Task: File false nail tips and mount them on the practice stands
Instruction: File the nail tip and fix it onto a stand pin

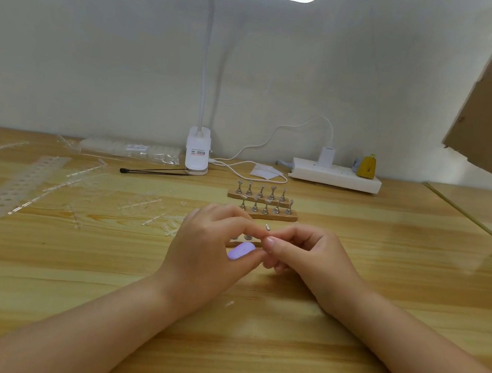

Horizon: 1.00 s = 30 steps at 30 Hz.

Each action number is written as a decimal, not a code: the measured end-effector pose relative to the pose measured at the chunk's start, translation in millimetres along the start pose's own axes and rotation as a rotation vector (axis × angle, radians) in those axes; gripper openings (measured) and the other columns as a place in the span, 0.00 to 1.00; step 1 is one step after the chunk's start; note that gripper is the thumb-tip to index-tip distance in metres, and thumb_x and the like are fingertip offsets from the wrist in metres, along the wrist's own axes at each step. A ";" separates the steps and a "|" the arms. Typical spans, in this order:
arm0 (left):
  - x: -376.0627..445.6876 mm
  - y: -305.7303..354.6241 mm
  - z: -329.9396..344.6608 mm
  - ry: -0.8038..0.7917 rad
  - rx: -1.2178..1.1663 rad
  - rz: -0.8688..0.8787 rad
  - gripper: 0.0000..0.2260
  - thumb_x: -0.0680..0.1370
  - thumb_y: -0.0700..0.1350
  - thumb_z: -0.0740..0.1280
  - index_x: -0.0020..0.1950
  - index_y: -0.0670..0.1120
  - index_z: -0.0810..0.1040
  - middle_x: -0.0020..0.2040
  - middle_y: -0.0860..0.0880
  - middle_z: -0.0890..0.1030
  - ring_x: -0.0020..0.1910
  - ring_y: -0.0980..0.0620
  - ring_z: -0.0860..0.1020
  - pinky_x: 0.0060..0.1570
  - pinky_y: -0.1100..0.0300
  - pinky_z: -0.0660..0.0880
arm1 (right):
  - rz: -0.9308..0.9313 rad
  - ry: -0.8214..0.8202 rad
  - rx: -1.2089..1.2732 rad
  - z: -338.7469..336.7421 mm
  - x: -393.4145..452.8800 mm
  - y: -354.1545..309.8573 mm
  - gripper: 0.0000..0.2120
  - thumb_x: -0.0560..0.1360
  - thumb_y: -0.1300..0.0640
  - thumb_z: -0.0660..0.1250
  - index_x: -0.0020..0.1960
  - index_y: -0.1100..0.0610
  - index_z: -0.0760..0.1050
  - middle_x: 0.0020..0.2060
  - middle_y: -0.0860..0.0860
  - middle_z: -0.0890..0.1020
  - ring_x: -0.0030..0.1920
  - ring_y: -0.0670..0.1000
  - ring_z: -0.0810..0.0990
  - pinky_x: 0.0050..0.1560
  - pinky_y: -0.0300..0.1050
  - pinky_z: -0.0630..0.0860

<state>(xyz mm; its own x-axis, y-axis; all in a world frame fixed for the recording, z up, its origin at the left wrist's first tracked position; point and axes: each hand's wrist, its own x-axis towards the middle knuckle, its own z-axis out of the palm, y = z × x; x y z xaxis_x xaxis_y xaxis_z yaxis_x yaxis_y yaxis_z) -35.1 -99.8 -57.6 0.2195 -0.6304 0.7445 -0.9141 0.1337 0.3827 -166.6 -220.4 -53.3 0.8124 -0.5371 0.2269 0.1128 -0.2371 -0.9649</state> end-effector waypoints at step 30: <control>0.9 3.7 -2.1 0.035 -0.090 -0.170 0.12 0.72 0.50 0.68 0.52 0.48 0.81 0.48 0.56 0.79 0.44 0.56 0.77 0.50 0.46 0.75 | -0.188 0.275 -0.468 3.3 1.8 7.1 0.02 0.73 0.59 0.72 0.42 0.54 0.80 0.33 0.48 0.83 0.34 0.47 0.82 0.39 0.46 0.79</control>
<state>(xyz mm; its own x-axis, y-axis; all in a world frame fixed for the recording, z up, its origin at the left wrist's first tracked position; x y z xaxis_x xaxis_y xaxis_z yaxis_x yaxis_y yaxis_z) -37.6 -98.3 -54.3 0.3816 -0.6233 0.6826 -0.8289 0.0960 0.5511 -162.4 -220.4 -60.2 0.6170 -0.6272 0.4753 -0.0752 -0.6482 -0.7577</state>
